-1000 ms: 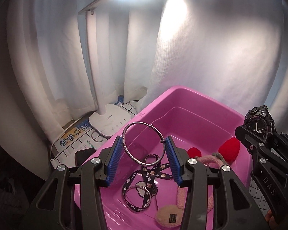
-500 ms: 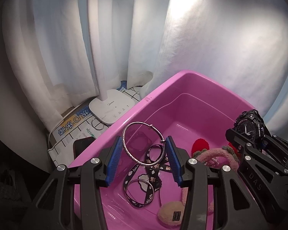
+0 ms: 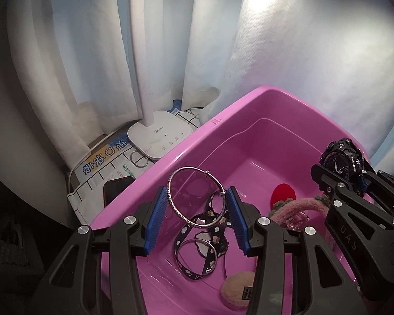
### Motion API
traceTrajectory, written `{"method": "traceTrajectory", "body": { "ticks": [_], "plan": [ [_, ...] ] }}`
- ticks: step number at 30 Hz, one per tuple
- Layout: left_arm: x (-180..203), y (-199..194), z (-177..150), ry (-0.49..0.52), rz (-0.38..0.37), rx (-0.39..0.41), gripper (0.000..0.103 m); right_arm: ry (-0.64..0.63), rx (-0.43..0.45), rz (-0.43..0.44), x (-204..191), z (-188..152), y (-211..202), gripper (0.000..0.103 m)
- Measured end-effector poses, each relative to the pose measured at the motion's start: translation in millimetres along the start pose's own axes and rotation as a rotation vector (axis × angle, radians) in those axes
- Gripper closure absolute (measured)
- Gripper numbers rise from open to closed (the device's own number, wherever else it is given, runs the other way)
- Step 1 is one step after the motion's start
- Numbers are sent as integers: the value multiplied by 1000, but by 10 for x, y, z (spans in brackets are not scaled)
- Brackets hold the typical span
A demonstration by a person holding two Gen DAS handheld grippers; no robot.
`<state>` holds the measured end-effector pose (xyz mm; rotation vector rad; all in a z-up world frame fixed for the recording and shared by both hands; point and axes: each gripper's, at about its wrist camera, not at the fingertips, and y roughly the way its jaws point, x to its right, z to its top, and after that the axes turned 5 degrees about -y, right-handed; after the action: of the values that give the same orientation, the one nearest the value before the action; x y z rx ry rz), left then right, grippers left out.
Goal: Organize jewelry
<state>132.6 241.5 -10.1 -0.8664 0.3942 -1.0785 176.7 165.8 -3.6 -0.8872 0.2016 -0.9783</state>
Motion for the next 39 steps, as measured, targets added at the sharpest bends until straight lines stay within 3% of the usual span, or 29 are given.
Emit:
{"method": "traceTrajectory", "body": {
  "ticks": [5, 9, 13, 15, 18, 20, 27, 39],
  "plan": [
    [-50, 21, -3, -17, 1, -15, 57, 18, -10, 4, 22, 50, 9, 80],
    [-72, 30, -10, -28, -5, -25, 57, 12, 9, -19, 25, 85, -58, 52],
    [-117, 6, 2, -55, -23, -20, 54, 11, 21, -35, 39, 103, -105, 46],
    [-136, -13, 7, -71, -67, -20, 31, 13, 16, -40, 50, 96, -111, 44],
    [-96, -112, -6, -58, -26, 30, 11, 26, 14, -49, 90, 75, -133, 44],
    [-92, -171, -1, -54, -25, 55, 7, 39, 16, -45, 129, 48, -175, 43],
    [-39, -229, -3, -41, -59, 25, 6, 80, 23, -85, 220, -88, -345, 43],
    [29, -403, -176, -28, -14, 20, 6, 169, 28, -115, 318, -452, -675, 43]
  ]
}}
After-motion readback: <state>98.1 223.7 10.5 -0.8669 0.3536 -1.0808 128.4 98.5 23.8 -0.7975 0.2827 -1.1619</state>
